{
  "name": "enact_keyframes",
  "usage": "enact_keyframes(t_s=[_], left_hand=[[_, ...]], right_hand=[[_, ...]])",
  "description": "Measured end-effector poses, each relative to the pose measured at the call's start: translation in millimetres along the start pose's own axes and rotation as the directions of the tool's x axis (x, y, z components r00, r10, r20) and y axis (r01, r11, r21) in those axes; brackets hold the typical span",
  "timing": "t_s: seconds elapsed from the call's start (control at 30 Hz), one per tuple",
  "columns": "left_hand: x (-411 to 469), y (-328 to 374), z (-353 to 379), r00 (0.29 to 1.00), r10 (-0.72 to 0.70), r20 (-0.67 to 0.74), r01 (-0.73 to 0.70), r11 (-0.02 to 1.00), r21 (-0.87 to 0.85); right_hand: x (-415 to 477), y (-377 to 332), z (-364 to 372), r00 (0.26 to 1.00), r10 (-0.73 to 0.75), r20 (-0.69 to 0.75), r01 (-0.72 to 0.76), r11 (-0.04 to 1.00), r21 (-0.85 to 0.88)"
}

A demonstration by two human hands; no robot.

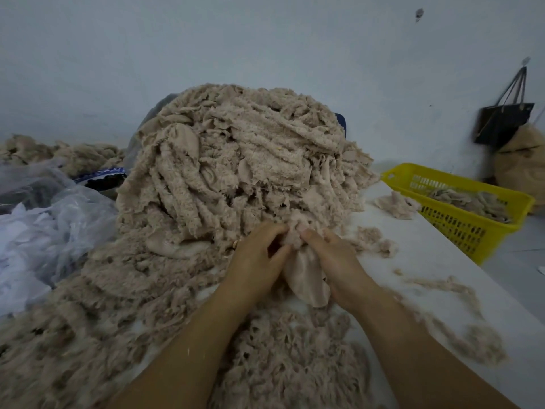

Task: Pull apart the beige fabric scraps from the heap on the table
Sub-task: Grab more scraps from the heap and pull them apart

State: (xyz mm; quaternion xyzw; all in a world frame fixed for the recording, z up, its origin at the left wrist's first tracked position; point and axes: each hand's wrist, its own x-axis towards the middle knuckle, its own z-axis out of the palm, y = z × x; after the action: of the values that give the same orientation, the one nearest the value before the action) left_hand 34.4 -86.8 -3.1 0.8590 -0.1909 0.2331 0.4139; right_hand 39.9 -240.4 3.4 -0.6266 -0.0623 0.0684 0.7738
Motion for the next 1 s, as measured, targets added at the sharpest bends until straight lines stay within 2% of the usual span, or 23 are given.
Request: enact_keyframes(t_s=[0.1, 0.2, 0.3, 0.37, 0.4, 0.43, 0.47, 0.5, 0.53, 0.57, 0.6, 0.63, 0.67, 0.73, 0.8, 0.87, 0.93, 1.0], left_hand=[[0, -6, -5, 0.977, -0.203, -0.059, 0.191, 0.968, -0.164], [-1, -2, -11, 0.938, -0.346, 0.034, 0.326, 0.844, -0.426], [-3, 2, -12, 0.889, -0.452, 0.076, 0.419, 0.733, -0.536], [-2, -2, -14, 0.907, -0.42, -0.035, 0.359, 0.813, -0.459], [-1, -7, -16, 0.917, -0.378, -0.129, 0.306, 0.873, -0.38], [0, -12, -18, 0.907, -0.348, -0.236, 0.271, 0.913, -0.304], [2, -16, -21, 0.874, -0.348, -0.339, 0.267, 0.927, -0.263], [3, -19, -24, 0.821, -0.375, -0.431, 0.282, 0.922, -0.264], [4, -24, -27, 0.756, -0.428, -0.495, 0.314, 0.901, -0.3], [6, -29, -30, 0.686, -0.5, -0.528, 0.355, 0.864, -0.357], [8, -35, -31, 0.613, -0.571, -0.546, 0.399, 0.82, -0.41], [9, -40, -34, 0.548, -0.63, -0.55, 0.437, 0.776, -0.454], [10, -45, -35, 0.511, -0.674, -0.534, 0.466, 0.739, -0.486], [10, -55, -36, 0.511, -0.731, -0.452, 0.499, 0.68, -0.537], [9, -64, -35, 0.521, -0.776, -0.355, 0.488, 0.613, -0.622], [10, -67, -37, 0.512, -0.794, -0.327, 0.49, 0.582, -0.649], [11, -65, -38, 0.551, -0.753, -0.36, 0.519, 0.646, -0.56], [9, -54, -33, 0.675, -0.649, -0.351, 0.49, 0.75, -0.444]], right_hand=[[-4, -2, 3, 0.992, -0.117, 0.043, 0.124, 0.963, -0.24], [-3, 1, 3, 0.986, -0.119, 0.118, 0.152, 0.932, -0.329], [-4, 5, 4, 0.978, -0.149, 0.149, 0.202, 0.864, -0.461], [-1, 4, 3, 0.977, -0.209, 0.038, 0.197, 0.823, -0.533], [2, 1, 1, 0.964, -0.245, -0.102, 0.17, 0.866, -0.471], [4, -4, -6, 0.924, -0.255, -0.283, 0.165, 0.937, -0.307], [6, -12, -17, 0.881, -0.212, -0.422, 0.208, 0.976, -0.056], [6, -23, -28, 0.857, -0.174, -0.485, 0.313, 0.923, 0.223], [7, -28, -38, 0.842, -0.154, -0.516, 0.419, 0.789, 0.449], [6, -29, -45, 0.828, -0.12, -0.547, 0.48, 0.655, 0.584], [6, -27, -48, 0.82, -0.056, -0.57, 0.49, 0.583, 0.648], [6, -22, -47, 0.822, 0.019, -0.57, 0.449, 0.595, 0.667], [8, -17, -42, 0.827, 0.079, -0.557, 0.379, 0.653, 0.656], [11, -10, -28, 0.849, 0.076, -0.523, 0.264, 0.796, 0.544], [14, -6, -17, 0.859, -0.009, -0.511, 0.217, 0.912, 0.349], [15, -2, -13, 0.871, -0.114, -0.478, 0.199, 0.971, 0.13], [12, 2, -12, 0.898, -0.159, -0.411, 0.17, 0.985, -0.009], [12, 5, -12, 0.922, -0.184, -0.341, 0.171, 0.983, -0.068]])
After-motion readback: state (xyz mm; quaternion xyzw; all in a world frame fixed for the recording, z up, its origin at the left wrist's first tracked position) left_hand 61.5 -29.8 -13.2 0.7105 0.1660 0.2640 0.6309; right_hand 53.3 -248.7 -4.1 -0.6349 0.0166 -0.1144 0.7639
